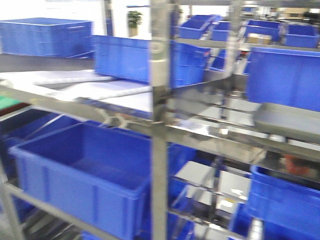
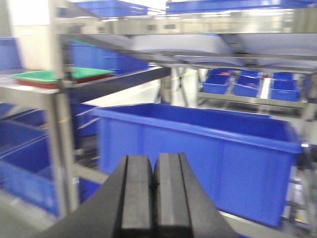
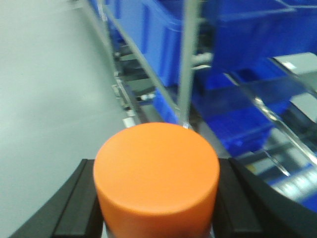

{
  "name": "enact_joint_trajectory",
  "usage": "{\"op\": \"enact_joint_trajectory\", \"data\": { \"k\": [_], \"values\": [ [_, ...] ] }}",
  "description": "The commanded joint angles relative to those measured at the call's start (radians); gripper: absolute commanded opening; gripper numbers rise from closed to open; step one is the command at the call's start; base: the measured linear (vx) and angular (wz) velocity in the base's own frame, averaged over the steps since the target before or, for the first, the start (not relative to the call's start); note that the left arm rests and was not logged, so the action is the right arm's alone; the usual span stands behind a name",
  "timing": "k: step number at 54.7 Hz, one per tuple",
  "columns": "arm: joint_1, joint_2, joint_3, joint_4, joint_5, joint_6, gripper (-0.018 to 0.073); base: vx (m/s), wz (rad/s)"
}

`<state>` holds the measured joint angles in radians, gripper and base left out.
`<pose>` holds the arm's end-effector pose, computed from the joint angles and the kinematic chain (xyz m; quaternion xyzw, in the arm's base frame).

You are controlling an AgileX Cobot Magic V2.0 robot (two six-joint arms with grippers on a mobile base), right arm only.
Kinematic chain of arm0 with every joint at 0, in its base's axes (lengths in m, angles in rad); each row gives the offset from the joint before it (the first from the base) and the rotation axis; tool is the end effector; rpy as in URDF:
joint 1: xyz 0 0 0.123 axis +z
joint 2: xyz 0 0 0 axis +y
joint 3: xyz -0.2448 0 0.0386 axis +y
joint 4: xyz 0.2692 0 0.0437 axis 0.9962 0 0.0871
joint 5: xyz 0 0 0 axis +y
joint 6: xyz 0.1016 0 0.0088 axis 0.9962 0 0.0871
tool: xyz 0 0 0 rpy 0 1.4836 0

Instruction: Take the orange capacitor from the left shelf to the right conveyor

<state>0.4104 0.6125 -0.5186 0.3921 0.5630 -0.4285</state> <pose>0.1566 0.0909 0.2626 -0.2640 0.8245 0.1660 0.4722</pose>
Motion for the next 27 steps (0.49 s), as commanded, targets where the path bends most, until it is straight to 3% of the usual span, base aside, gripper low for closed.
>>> {"op": "enact_joint_trajectory", "data": {
  "k": [1, 27],
  "values": [
    [-0.003, -0.002, -0.031, 0.018, -0.074, -0.013, 0.0336, -0.06, 0.53],
    [-0.003, -0.002, -0.031, 0.018, -0.074, -0.013, 0.0336, -0.05, 0.52]
  ]
}}
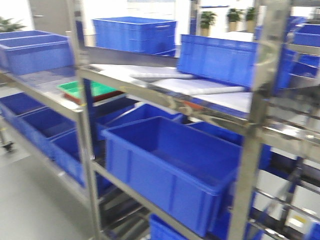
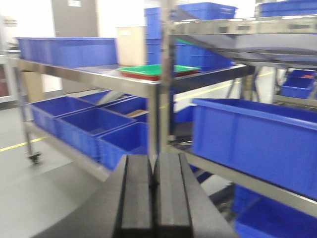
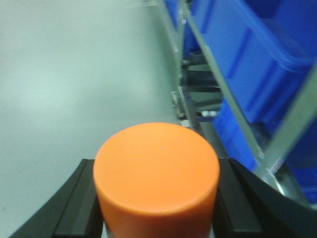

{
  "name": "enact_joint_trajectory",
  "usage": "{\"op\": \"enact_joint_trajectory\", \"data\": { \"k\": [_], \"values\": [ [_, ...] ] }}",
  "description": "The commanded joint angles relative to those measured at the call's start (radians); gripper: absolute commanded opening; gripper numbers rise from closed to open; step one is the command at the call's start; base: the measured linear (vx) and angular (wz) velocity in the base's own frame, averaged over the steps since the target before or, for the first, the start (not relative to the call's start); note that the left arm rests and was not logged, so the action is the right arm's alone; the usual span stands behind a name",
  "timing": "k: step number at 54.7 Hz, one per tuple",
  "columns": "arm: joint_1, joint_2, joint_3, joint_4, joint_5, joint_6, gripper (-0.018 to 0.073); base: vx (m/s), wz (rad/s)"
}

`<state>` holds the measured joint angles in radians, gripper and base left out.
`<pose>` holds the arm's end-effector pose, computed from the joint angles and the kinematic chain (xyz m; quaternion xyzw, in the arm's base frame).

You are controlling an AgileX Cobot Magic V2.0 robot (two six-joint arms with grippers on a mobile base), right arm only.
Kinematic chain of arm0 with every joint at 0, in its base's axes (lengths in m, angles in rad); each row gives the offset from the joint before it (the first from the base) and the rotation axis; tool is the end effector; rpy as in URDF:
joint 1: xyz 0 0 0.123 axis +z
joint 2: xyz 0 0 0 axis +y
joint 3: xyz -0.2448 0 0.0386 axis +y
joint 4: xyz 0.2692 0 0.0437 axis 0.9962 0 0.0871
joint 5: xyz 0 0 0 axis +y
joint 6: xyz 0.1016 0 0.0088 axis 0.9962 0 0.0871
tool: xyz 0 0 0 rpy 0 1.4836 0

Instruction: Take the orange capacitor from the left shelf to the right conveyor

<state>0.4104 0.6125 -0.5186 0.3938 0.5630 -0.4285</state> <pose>0.1566 0.0909 0.2627 -0.2636 0.8245 0.1667 0.4722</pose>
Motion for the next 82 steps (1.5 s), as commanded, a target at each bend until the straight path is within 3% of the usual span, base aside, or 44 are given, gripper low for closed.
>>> {"op": "enact_joint_trajectory", "data": {
  "k": [1, 82],
  "values": [
    [-0.003, -0.002, -0.031, 0.016, -0.074, -0.013, 0.0336, -0.04, 0.47],
    [-0.003, -0.002, -0.031, 0.019, -0.074, -0.013, 0.0336, 0.09, 0.48]
  ]
}}
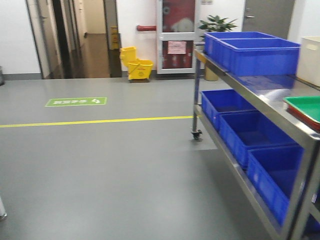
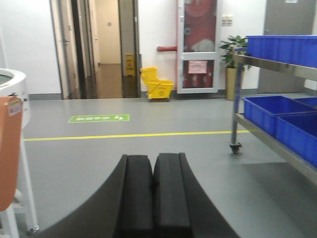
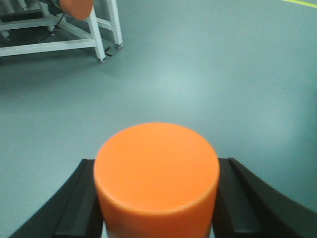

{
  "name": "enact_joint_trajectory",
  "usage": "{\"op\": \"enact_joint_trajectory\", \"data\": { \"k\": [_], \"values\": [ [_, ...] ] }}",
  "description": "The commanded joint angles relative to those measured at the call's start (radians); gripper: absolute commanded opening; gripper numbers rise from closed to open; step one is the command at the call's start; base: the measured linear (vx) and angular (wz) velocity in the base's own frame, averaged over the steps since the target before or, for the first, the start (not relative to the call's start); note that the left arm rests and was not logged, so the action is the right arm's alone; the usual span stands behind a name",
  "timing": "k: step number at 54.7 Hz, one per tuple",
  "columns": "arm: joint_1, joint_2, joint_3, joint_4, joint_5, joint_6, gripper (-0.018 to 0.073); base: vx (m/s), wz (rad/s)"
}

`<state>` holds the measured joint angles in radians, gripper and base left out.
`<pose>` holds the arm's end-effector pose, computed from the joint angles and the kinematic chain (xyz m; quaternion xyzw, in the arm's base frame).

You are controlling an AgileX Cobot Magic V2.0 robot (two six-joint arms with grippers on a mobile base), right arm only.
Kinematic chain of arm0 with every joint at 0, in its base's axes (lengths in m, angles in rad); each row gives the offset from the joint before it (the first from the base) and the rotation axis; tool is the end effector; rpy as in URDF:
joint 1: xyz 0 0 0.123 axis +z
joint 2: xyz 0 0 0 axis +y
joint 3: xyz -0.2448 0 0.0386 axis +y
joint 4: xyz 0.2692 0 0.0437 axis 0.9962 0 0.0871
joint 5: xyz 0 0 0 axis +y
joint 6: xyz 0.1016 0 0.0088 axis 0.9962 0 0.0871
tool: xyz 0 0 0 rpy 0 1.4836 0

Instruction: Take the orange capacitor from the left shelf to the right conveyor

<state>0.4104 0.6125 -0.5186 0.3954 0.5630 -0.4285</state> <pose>0.1566 0.0910 0.2627 -0.2632 0.8245 0.1674 0.4721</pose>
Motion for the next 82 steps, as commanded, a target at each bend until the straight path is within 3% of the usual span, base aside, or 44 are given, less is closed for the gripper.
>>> {"op": "enact_joint_trajectory", "data": {
  "k": [1, 53, 82],
  "values": [
    [-0.003, -0.002, -0.031, 0.017, -0.074, -0.013, 0.0336, 0.2, 0.38],
    [-0.003, -0.002, -0.031, 0.017, -0.073, -0.013, 0.0336, 0.31, 0.16],
    [-0.003, -0.002, -0.031, 0.017, -0.073, -0.013, 0.0336, 0.29, 0.39]
  ]
}}
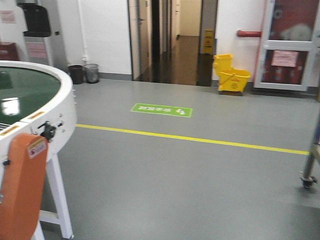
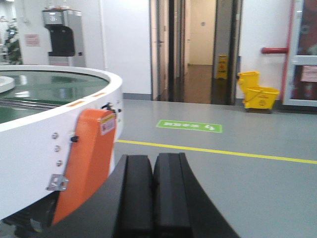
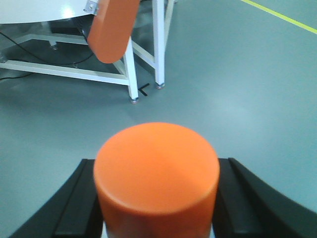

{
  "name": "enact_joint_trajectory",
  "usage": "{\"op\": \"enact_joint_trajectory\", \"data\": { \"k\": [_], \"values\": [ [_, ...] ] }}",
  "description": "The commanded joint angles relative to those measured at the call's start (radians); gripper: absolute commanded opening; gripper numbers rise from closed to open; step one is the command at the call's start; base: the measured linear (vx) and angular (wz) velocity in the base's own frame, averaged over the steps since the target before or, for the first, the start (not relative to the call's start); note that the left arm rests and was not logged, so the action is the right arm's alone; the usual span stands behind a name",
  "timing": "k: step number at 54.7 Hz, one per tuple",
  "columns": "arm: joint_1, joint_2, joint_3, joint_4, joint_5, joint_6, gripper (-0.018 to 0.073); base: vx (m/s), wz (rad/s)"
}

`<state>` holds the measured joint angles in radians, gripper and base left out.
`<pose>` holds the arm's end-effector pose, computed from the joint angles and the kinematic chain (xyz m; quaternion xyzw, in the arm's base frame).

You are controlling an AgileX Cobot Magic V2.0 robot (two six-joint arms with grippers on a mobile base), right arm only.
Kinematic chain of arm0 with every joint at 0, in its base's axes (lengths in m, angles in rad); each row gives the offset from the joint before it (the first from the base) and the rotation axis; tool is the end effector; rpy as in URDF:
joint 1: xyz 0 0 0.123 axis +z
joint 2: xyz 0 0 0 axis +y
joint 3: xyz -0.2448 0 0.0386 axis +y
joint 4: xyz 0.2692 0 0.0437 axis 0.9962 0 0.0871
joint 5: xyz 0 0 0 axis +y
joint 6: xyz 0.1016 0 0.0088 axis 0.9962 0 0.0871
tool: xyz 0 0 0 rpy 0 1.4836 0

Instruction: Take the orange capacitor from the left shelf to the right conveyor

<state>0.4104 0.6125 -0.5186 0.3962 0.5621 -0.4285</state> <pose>0.1566 0.0910 0.2628 -0.2628 0.8244 0.1677 0.4724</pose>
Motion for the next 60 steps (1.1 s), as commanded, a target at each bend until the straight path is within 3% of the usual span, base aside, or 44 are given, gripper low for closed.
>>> {"op": "enact_joint_trajectory", "data": {
  "k": [1, 60],
  "values": [
    [-0.003, -0.002, -0.031, 0.016, -0.072, -0.013, 0.0336, 0.24, 0.44],
    [-0.003, -0.002, -0.031, 0.017, -0.072, -0.013, 0.0336, 0.21, 0.39]
  ]
}}
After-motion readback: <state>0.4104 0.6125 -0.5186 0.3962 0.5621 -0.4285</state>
